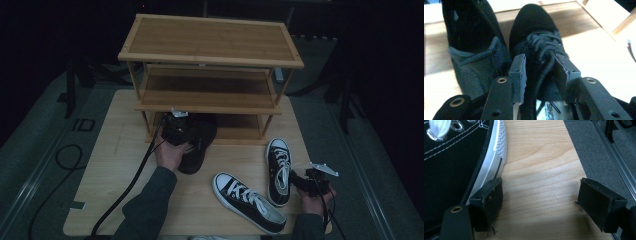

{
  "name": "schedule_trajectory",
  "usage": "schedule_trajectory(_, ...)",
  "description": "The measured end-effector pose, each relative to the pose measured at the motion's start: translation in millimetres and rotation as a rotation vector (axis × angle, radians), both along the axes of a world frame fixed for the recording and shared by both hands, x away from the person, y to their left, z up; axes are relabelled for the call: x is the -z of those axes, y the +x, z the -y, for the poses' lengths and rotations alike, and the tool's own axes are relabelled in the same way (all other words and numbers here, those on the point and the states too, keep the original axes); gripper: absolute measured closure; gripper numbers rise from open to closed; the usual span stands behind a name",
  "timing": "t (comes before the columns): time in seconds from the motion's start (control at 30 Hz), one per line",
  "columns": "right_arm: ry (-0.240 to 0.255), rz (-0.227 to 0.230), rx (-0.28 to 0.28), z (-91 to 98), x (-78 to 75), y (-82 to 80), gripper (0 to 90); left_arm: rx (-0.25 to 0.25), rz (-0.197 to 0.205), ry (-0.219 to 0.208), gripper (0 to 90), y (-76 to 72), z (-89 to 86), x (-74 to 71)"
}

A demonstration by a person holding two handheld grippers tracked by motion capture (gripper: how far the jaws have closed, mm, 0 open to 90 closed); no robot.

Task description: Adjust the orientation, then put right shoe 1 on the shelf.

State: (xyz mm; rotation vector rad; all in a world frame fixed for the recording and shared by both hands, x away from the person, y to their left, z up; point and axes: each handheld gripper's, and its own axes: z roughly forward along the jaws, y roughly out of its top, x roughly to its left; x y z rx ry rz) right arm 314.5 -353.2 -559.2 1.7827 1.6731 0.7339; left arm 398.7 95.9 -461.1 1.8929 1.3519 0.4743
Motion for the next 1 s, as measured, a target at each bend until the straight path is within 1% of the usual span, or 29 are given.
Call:
schedule_trajectory(0.03,0.0,0.0,0.0,0.0,0.0,0.0,19.8,0.019,0.005,0.001,62.2,-3.8,-1.2,-3.9)
schedule_trajectory(0.13,0.0,0.0,0.0,0.0,0.0,0.1,19.8,0.043,0.026,0.017,62.3,-12.3,-3.1,-12.2)
schedule_trajectory(0.2,0.0,0.0,0.0,0.0,0.0,0.1,19.8,0.063,0.034,0.016,63.0,-18.1,-4.9,-17.1)
schedule_trajectory(0.27,0.0,0.0,0.0,0.0,0.0,0.1,19.8,0.089,0.04,0.026,65.2,-23.5,-6.2,-21.0)
schedule_trajectory(0.37,0.0,0.0,0.0,0.0,0.0,0.1,19.8,0.114,0.048,0.037,65.5,-27.8,-8.2,-24.6)
schedule_trajectory(0.4,0.0,0.0,0.0,0.0,0.0,0.1,19.8,0.12,0.048,0.034,65.6,-29.1,-9.2,-25.8)
schedule_trajectory(0.47,0.0,0.0,0.0,0.0,0.0,0.1,19.8,0.127,0.052,0.028,65.5,-32.2,-10.8,-28.4)
schedule_trajectory(0.6,0.0,0.0,0.0,0.0,0.0,0.1,19.8,0.142,0.067,0.043,65.5,-37.6,-13.0,-33.2)
schedule_trajectory(0.63,0.0,0.0,0.0,0.0,0.0,0.1,19.8,0.142,0.069,0.051,65.4,-38.0,-13.8,-33.8)
schedule_trajectory(0.77,0.0,0.0,0.0,0.0,0.0,0.1,19.8,0.144,0.069,0.056,65.1,-37.9,-17.7,-33.8)
schedule_trajectory(0.83,0.0,0.0,0.0,0.0,0.0,0.1,19.8,0.151,0.062,0.067,65.0,-38.7,-19.4,-33.3)
schedule_trajectory(1.0,0.0,0.0,0.001,0.0,0.0,0.3,19.8,0.169,0.06,0.103,66.0,-41.5,-22.0,-32.8)
